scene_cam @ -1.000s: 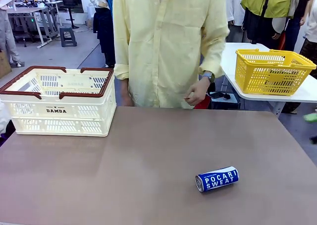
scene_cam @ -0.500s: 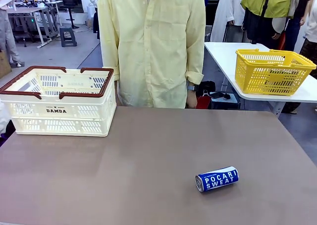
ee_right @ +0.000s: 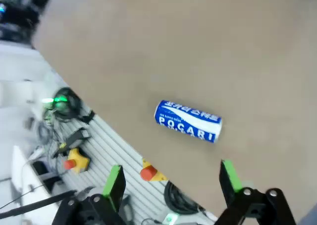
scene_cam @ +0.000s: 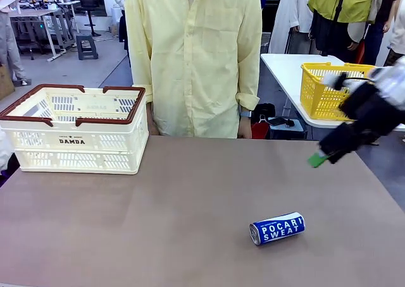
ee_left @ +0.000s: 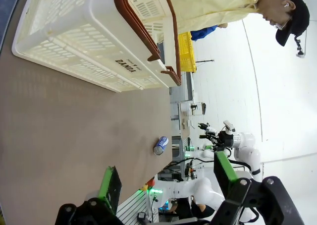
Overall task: Place the drinks into the Shopping basket.
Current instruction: Pick up one drink and place it into the Shopping basket.
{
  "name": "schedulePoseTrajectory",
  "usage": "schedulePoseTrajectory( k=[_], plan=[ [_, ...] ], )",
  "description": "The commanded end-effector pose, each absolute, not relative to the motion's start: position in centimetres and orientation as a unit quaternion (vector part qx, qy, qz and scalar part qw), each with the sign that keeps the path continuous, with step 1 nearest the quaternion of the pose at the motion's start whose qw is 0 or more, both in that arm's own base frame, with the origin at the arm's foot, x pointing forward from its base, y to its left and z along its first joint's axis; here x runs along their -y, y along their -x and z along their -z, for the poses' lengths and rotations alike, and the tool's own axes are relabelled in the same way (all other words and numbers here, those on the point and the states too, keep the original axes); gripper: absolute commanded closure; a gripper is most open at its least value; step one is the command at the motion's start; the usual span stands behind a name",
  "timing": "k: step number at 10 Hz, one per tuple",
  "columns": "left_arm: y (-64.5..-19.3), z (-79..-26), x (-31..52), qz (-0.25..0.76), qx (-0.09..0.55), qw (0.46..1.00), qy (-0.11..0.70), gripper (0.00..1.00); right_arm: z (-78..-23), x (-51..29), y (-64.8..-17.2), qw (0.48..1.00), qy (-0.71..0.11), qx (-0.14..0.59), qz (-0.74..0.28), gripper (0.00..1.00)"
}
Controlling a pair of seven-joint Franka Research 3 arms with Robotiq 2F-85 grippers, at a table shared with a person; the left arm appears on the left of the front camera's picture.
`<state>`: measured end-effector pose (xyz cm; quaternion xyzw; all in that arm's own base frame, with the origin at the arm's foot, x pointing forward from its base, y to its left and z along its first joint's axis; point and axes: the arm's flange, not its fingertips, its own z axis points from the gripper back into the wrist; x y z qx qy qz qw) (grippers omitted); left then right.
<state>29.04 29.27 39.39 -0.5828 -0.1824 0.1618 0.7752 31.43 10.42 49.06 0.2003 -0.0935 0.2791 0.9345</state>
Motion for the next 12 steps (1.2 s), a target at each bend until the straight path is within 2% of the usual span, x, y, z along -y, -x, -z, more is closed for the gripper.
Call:
schedulePoseTrajectory(
  k=[1, 3, 4, 5, 7, 8, 9, 12],
  plan=[
    [-28.8, -39.7, -29.3, -0.160, 0.179, 0.773, 0.587, 0.00, -44.2, -12.6, -28.9, 0.952, -0.127, 0.107, -0.259, 0.00],
    [-28.8, -39.7, -29.3, -0.160, 0.179, 0.773, 0.587, 0.00, -41.7, -14.2, -27.6, 0.974, -0.102, 0.148, -0.140, 0.00],
    [-28.8, -39.7, -29.3, -0.160, 0.179, 0.773, 0.587, 0.00, -40.3, -14.6, -27.3, 0.985, -0.079, 0.148, -0.044, 0.00],
    [-28.8, -39.7, -29.3, -0.160, 0.179, 0.773, 0.587, 0.00, -38.9, -14.4, -26.6, 0.993, -0.047, 0.108, -0.009, 0.00],
    [-28.8, -39.7, -29.3, -0.160, 0.179, 0.773, 0.587, 0.00, -37.2, -14.8, -26.1, 0.998, -0.036, 0.044, -0.011, 0.00],
    [-28.8, -39.7, -29.3, -0.160, 0.179, 0.773, 0.587, 0.00, -37.4, -14.3, -26.3, 0.998, -0.047, 0.042, -0.009, 0.00],
    [-28.8, -39.7, -29.3, -0.160, 0.179, 0.773, 0.587, 0.00, -42.3, -17.3, -33.0, 0.997, -0.030, 0.075, -0.011, 0.00],
    [-28.8, -39.7, -29.3, -0.160, 0.179, 0.773, 0.587, 0.00, -41.4, -17.6, -32.6, 0.998, -0.025, 0.054, -0.007, 0.00]
  ],
)
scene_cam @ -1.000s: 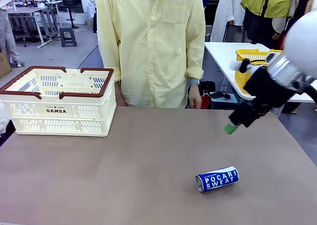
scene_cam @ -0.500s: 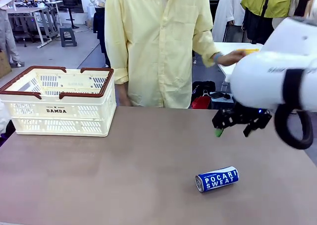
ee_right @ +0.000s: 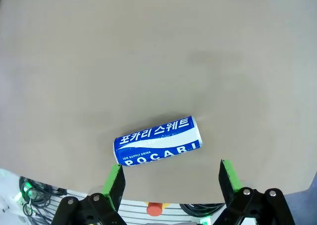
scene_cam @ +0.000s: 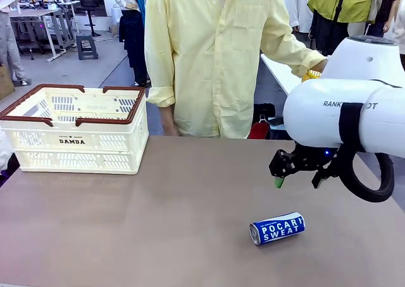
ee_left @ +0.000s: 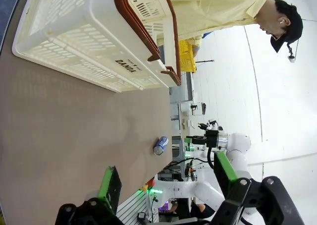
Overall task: Place the drinks into the Shopping basket.
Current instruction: Pick up one drink and place it into the Shopping basket.
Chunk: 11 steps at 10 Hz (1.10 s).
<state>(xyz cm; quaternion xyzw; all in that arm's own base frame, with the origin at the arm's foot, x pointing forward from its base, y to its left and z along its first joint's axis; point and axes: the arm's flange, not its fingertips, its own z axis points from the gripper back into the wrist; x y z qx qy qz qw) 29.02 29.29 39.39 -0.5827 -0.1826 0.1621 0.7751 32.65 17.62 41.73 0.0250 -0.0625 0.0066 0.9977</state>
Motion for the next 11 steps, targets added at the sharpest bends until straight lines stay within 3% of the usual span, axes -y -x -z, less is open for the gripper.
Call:
schedulePoseTrajectory(
  k=[1, 2, 3, 4, 6, 8, 11],
  plan=[
    [-28.8, -39.7, -29.3, -0.160, 0.179, 0.773, 0.587, 0.00, -41.3, -16.6, -33.1, 0.944, -0.171, 0.082, -0.271, 0.00],
    [-28.8, -39.7, -29.3, -0.160, 0.179, 0.773, 0.587, 0.00, -40.9, -16.6, -32.8, 0.821, -0.252, 0.103, -0.501, 0.00],
    [-28.8, -39.7, -29.3, -0.160, 0.179, 0.773, 0.587, 0.00, -40.9, -15.7, -32.2, 0.714, -0.290, 0.134, -0.622, 0.00],
    [-28.8, -39.7, -29.3, -0.160, 0.179, 0.773, 0.587, 0.00, -40.8, -15.0, -32.0, 0.677, -0.307, 0.163, -0.649, 0.00],
    [-28.8, -39.7, -29.3, -0.160, 0.179, 0.773, 0.587, 0.00, -40.4, -15.5, -30.7, 0.588, -0.271, 0.147, -0.748, 0.00],
    [-28.8, -39.7, -29.3, -0.160, 0.179, 0.773, 0.587, 0.00, -39.5, -15.6, -29.7, 0.556, -0.272, 0.077, -0.782, 0.00],
    [-28.8, -39.7, -29.3, -0.160, 0.179, 0.773, 0.587, 0.00, -38.9, -13.1, -27.4, 0.596, -0.215, -0.025, -0.774, 0.00]
  ],
)
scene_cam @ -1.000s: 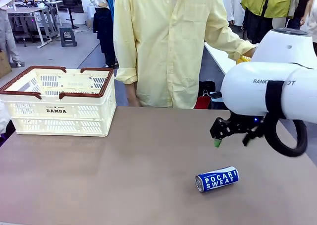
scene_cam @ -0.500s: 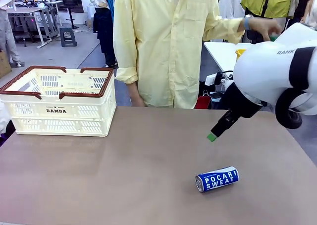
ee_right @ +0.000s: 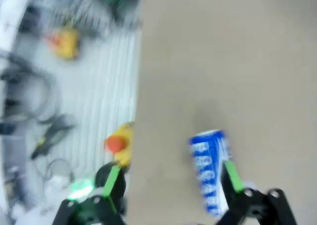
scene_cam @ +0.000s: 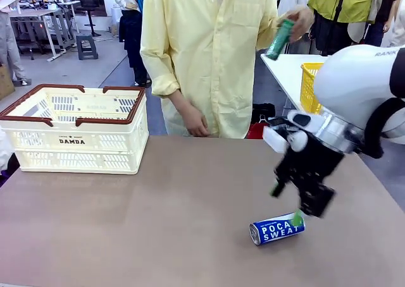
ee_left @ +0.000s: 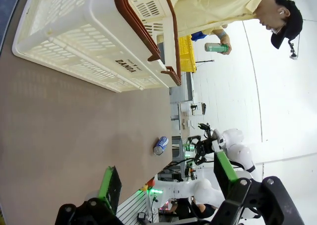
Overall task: Place the drinks into the Shopping basket.
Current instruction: Pick up one drink and place it into the Shopping basket.
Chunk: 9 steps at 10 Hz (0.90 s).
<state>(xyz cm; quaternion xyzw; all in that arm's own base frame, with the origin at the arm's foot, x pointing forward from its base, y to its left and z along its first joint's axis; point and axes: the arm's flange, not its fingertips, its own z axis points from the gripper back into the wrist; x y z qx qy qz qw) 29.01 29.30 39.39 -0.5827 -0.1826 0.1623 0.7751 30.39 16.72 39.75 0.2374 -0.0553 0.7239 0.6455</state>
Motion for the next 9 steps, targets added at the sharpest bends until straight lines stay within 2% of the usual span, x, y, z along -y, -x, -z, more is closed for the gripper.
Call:
schedulePoseTrajectory(
  k=[1, 2, 3, 4, 5, 6, 7, 9],
  plan=[
    [-28.8, -39.7, -29.3, -0.160, 0.179, 0.773, 0.587, 0.00, -38.5, -11.6, -26.4, 0.628, -0.203, -0.060, -0.748, 0.00],
    [-28.8, -39.7, -29.3, -0.160, 0.179, 0.773, 0.587, 0.00, -38.2, -10.4, -25.7, 0.670, -0.184, -0.070, -0.716, 0.00],
    [-28.8, -39.7, -29.3, -0.160, 0.179, 0.773, 0.587, 0.00, -38.6, -10.5, -26.0, 0.757, -0.136, 0.007, -0.640, 0.00],
    [-28.8, -39.7, -29.3, -0.160, 0.179, 0.773, 0.587, 0.00, -39.1, -13.0, -29.0, 0.640, -0.229, -0.052, -0.731, 0.00],
    [-28.8, -39.7, -29.3, -0.160, 0.179, 0.773, 0.587, 0.00, -39.1, -13.0, -29.0, 0.640, -0.229, -0.052, -0.731, 0.00],
    [-28.8, -39.7, -29.3, -0.160, 0.179, 0.773, 0.587, 0.00, -40.4, -11.3, -29.6, 0.686, -0.198, -0.039, -0.700, 0.00],
    [-28.8, -39.7, -29.3, -0.160, 0.179, 0.773, 0.587, 0.00, -39.3, -11.8, -30.0, 0.673, -0.193, -0.021, -0.714, 0.00],
    [-28.8, -39.7, -29.3, -0.160, 0.179, 0.773, 0.587, 0.00, -37.8, -12.6, -30.2, 0.680, -0.149, -0.001, -0.718, 0.00]
  ],
)
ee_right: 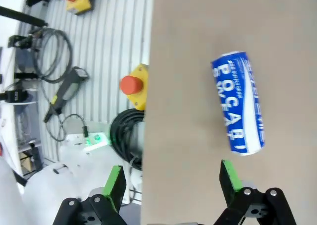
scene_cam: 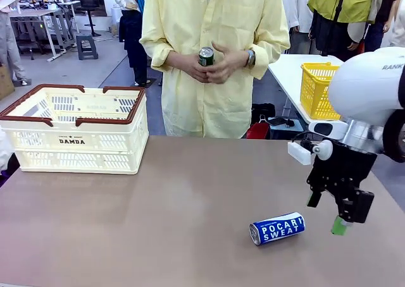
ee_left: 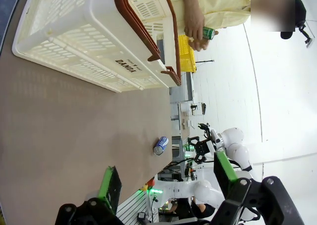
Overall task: Place the drinks into the Shopping basket.
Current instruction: Pick up one drink and place it into the Shopping basket.
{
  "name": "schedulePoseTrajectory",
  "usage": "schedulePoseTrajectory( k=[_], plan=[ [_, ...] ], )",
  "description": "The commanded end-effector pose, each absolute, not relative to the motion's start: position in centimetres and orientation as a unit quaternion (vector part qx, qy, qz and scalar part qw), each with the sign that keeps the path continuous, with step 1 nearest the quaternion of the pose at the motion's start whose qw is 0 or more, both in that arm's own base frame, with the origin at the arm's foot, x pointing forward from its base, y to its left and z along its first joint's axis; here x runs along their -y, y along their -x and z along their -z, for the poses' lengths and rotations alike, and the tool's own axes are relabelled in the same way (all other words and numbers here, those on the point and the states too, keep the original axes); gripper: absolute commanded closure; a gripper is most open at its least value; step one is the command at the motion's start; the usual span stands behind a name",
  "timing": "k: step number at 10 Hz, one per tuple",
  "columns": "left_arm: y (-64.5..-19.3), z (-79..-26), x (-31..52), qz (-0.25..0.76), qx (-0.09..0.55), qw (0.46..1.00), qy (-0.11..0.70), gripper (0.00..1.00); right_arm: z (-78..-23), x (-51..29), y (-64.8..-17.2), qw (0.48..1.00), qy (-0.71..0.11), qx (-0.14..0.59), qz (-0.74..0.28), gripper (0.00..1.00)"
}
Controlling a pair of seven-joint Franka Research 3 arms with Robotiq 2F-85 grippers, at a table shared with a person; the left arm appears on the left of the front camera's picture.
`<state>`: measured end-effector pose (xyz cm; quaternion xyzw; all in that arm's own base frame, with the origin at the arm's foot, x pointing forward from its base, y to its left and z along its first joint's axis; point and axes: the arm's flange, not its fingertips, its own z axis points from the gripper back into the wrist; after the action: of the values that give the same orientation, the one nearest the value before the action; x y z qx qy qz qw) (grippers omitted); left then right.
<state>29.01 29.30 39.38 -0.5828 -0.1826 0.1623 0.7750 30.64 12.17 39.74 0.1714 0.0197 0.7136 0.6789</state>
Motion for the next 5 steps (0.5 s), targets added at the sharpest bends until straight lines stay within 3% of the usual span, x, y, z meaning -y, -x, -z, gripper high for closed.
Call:
schedulePoseTrajectory(
  k=[1, 5],
  plan=[
    [-28.8, -39.7, -29.3, -0.160, 0.179, 0.773, 0.587, 0.00, -36.7, -13.6, -30.4, 0.676, -0.132, 0.023, -0.724, 0.00],
    [-28.8, -39.7, -29.3, -0.160, 0.179, 0.773, 0.587, 0.00, -32.3, -16.7, -31.4, 0.647, -0.116, 0.022, -0.753, 0.00]
  ],
)
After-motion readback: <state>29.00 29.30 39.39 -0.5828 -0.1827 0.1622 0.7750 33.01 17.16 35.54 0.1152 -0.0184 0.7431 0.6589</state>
